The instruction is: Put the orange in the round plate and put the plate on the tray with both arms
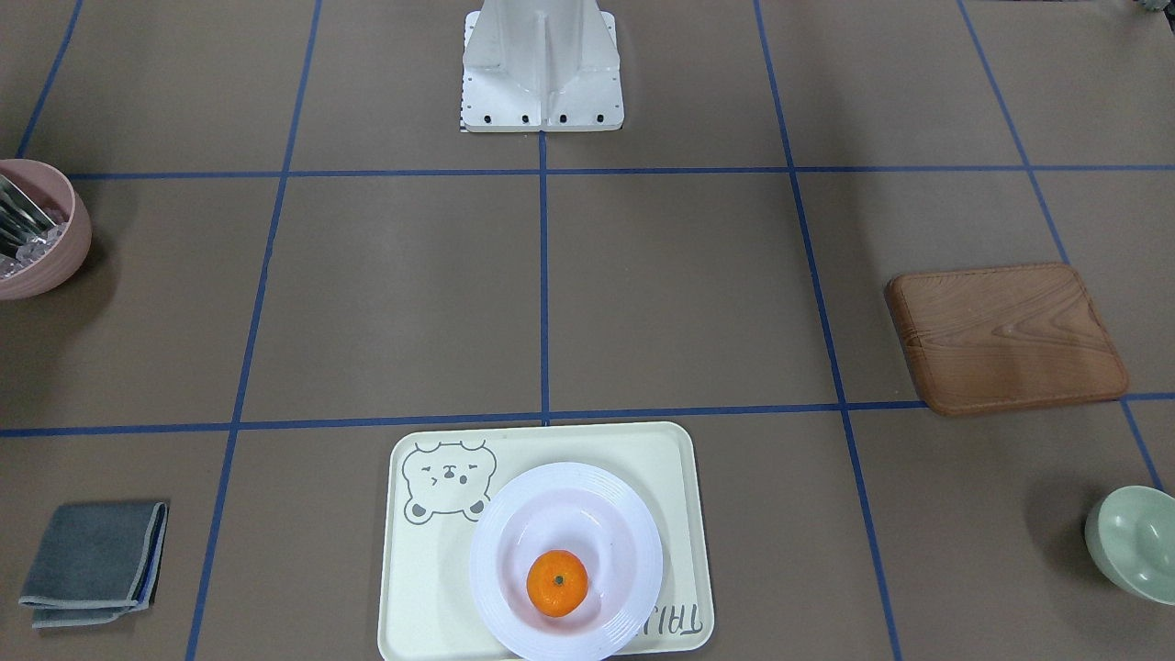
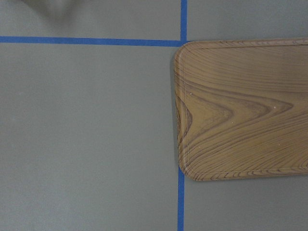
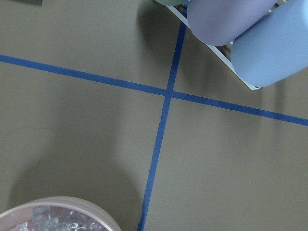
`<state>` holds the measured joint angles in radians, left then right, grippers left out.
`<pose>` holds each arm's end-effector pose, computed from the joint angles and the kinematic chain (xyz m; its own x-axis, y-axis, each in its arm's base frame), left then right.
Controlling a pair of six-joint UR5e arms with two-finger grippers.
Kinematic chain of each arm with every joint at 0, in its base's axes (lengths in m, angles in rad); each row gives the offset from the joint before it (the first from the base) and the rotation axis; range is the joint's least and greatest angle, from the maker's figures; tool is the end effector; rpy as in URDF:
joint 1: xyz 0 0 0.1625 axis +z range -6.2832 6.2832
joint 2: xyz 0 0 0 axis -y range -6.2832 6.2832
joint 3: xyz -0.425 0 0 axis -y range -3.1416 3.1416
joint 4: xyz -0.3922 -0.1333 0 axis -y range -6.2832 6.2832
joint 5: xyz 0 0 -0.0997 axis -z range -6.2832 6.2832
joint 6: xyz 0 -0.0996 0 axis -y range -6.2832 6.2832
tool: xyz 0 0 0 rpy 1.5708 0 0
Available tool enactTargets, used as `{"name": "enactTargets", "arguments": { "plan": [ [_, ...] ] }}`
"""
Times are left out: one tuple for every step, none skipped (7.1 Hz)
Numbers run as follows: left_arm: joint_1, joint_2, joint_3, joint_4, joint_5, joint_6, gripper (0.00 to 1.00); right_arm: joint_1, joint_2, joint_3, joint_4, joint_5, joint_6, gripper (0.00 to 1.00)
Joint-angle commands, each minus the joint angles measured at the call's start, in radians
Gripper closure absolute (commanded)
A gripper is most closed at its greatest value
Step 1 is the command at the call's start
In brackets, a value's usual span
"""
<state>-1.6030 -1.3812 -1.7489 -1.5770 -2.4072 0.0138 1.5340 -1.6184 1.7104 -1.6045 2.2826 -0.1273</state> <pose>-0.0726 -0.4093 0.6517 0.6700 -0.0117 -0.7422 0.0230 0.9997 0.0050 0.0507 -0.4764 0.6205 0.7445 -0.1920 0.6394 0.1323 0.9812 0.1406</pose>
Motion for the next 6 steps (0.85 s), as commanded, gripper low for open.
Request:
{"name": "enactTargets", "arguments": {
  "plan": [
    [0.0, 0.001, 0.0, 0.0, -0.001, 0.0, 0.02, 0.0, 0.0, 0.0, 0.0, 0.0, 0.0, 0.0],
    [0.0, 0.001, 0.0, 0.0, 0.0, 0.0, 0.02, 0.0, 0.0, 0.0, 0.0, 0.002, -0.002, 0.0],
    [0.0, 0.001, 0.002, 0.0, 0.0, 0.0, 0.02, 0.0, 0.0, 0.0, 0.0, 0.002, -0.002, 0.0],
    [0.0, 0.013, -0.001, 0.0, -0.001, 0.0, 0.02, 0.0, 0.0, 0.0, 0.0, 0.0, -0.002, 0.0],
    [0.0, 0.019, -0.007, -0.001, -0.001, 0.0, 0.02, 0.0, 0.0, 0.0, 0.0, 0.002, -0.002, 0.0],
    [0.0, 0.019, -0.007, -0.002, -0.001, 0.0, 0.02, 0.0, 0.0, 0.0, 0.0, 0.002, -0.002, 0.0]
  ]
}}
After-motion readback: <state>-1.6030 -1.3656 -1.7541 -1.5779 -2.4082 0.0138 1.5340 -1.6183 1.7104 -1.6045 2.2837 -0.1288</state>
